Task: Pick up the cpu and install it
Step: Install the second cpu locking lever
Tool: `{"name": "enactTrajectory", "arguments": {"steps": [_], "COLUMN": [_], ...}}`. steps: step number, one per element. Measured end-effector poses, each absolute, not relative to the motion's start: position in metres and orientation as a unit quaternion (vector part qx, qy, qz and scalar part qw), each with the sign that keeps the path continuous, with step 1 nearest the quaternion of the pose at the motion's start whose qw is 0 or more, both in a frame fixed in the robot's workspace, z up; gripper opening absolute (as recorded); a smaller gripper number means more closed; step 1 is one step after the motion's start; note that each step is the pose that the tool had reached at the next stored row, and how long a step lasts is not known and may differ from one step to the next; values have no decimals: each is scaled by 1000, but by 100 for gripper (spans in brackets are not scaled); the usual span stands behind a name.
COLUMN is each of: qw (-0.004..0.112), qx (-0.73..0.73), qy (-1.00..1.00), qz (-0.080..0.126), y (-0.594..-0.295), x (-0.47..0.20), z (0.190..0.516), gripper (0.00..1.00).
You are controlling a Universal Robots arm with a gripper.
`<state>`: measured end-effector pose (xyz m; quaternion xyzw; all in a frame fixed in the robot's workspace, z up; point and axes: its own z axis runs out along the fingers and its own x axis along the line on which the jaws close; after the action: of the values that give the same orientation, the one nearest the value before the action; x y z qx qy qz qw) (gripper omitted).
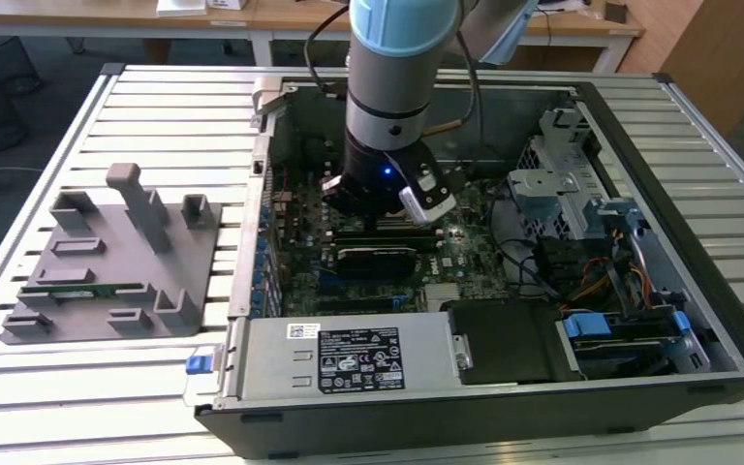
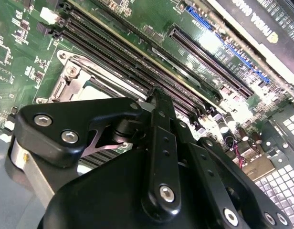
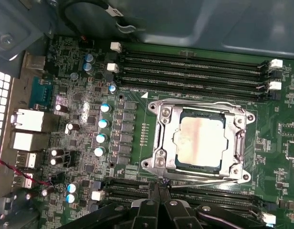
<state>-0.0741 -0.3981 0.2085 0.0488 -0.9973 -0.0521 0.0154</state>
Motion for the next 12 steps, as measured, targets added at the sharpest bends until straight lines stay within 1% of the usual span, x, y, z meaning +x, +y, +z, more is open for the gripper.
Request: {"name": "enactTrajectory", "arguments": {"steps": [12], "qw": [14], "qx": [49], "qy": [-996], "qz": [-71], "y": [-399], "x": [-78], "z": [201], "gripper": [11]}}
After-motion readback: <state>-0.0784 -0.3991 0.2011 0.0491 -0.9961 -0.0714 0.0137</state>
